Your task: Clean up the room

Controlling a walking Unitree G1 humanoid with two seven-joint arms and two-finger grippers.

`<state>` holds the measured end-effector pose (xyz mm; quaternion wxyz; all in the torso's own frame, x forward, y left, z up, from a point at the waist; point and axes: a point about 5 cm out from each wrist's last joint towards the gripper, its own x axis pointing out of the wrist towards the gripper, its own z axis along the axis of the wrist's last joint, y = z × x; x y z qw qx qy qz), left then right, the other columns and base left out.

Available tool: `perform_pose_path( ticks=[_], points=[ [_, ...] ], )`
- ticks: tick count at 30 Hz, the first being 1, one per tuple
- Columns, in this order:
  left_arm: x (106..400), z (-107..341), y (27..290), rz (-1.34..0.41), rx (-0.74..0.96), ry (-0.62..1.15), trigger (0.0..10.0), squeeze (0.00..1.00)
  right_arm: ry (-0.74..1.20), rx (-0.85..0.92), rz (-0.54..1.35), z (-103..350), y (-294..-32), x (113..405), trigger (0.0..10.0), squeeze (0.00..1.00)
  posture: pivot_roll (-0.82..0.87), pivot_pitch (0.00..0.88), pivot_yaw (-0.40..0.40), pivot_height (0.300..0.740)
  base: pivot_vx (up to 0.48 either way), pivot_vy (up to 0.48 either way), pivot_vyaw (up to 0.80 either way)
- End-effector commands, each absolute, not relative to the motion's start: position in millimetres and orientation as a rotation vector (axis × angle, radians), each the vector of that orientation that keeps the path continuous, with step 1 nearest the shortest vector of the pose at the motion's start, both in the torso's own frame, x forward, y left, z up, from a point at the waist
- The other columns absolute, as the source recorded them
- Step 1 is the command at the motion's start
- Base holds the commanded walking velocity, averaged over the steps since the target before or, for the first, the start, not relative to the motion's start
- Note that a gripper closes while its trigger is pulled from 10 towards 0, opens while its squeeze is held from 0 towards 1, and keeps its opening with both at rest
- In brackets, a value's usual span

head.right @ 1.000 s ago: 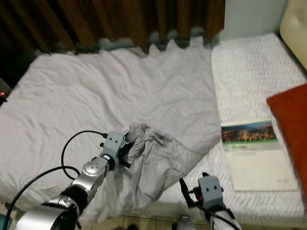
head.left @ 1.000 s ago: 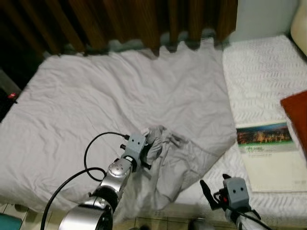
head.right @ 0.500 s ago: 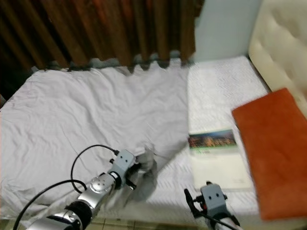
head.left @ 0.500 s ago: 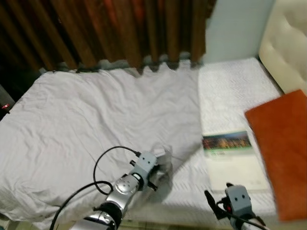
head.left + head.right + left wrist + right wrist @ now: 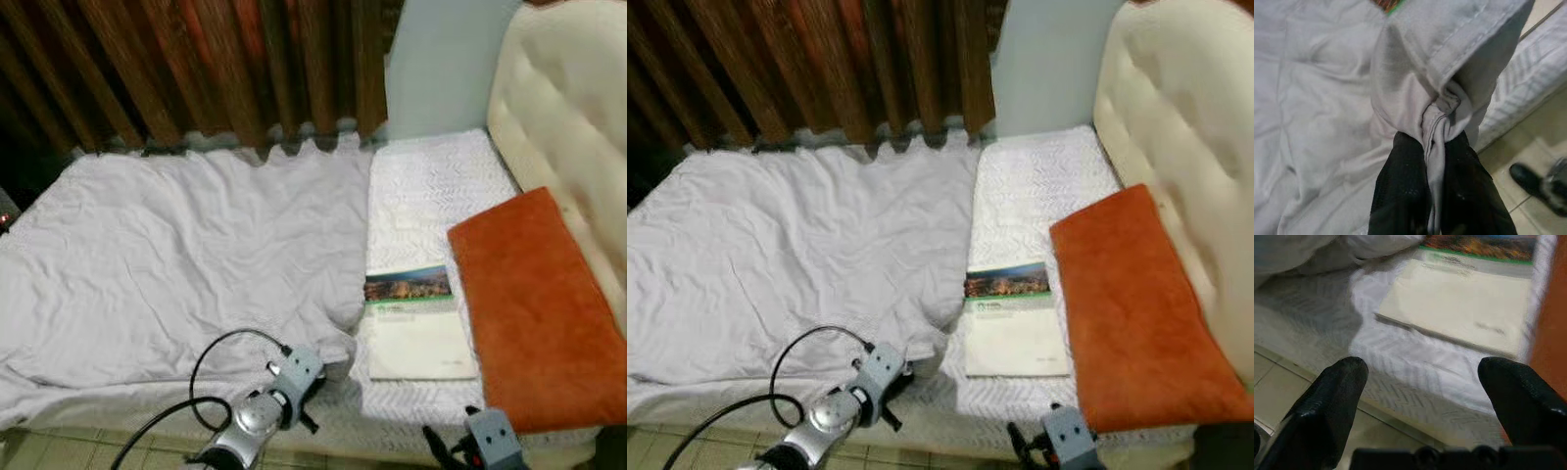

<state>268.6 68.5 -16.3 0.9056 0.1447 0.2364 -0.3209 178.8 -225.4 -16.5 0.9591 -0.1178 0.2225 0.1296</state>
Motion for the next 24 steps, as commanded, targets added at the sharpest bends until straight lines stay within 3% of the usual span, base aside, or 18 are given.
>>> perform_pose_path(
  ticks=[1, 13, 24],
  points=[
    [267.6, -13.3, 59.0, -0.690, 0.291, 0.453, 10.0, 0.00, 0.461, -0.222, 0.270, -19.7, -224.3, 175.7, 10.0, 0.00, -0.29, 0.065, 0.138, 0.740, 0.000, 0.000, 0.00],
    [247.1, -26.6, 55.3, -0.734, 0.309, 0.466, 10.0, 0.00, 0.489, -0.231, 0.341, -27.9, -224.4, 176.1, 10.0, 0.00, -0.27, 0.056, 0.115, 0.740, 0.000, 0.000, 0.00],
    [238.3, -33.3, 53.1, -0.740, 0.311, 0.499, 10.0, 0.00, 0.505, -0.231, 0.360, -31.8, -228.3, 173.0, 10.0, 0.00, -0.27, 0.071, 0.108, 0.740, -0.297, -0.134, 0.00]
  ],
)
